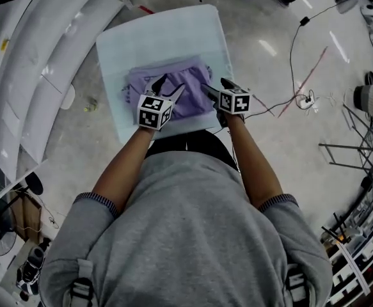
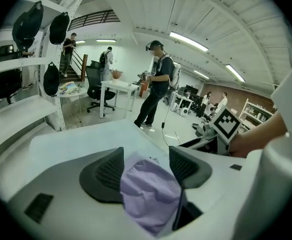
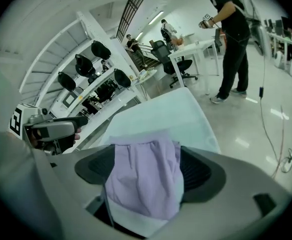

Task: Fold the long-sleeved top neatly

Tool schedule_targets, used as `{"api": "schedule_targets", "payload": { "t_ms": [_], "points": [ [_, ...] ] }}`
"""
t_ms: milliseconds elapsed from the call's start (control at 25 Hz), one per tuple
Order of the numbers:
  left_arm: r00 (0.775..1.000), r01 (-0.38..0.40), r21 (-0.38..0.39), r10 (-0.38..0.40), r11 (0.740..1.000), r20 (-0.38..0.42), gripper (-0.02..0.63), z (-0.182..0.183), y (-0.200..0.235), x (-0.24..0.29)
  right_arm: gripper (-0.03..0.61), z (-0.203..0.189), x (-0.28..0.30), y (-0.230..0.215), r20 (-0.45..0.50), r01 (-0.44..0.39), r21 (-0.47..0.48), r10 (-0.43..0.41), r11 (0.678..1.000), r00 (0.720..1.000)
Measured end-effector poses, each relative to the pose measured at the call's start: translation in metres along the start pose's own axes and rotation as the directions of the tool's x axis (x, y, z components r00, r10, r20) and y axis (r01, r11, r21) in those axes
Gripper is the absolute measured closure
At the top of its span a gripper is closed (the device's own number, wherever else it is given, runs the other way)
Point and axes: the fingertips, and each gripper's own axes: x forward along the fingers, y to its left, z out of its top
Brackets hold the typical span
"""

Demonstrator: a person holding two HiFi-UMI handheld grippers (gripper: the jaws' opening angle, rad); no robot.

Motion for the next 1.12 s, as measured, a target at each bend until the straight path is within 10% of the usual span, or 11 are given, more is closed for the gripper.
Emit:
{"api": "schedule_targets", "payload": {
  "t_ms": [560,1120],
  "points": [
    [0.995,-0.009,-0.054,0.004,0.998,-0.097,0.317,-0.039,-0.012,0.053,0.183,-0.038,0.07,-0.055,-0.068,0.115,0.003,-0.114,0.993,0.991],
    [0.988,-0.12,-0.136,0.105,0.983,-0.109,0.318,-0.063,-0.01,0.052,0.323,-0.064,0.101,-0.075,-0.127,0.225,-0.196,-0.252,0.955,0.959]
  ]
}}
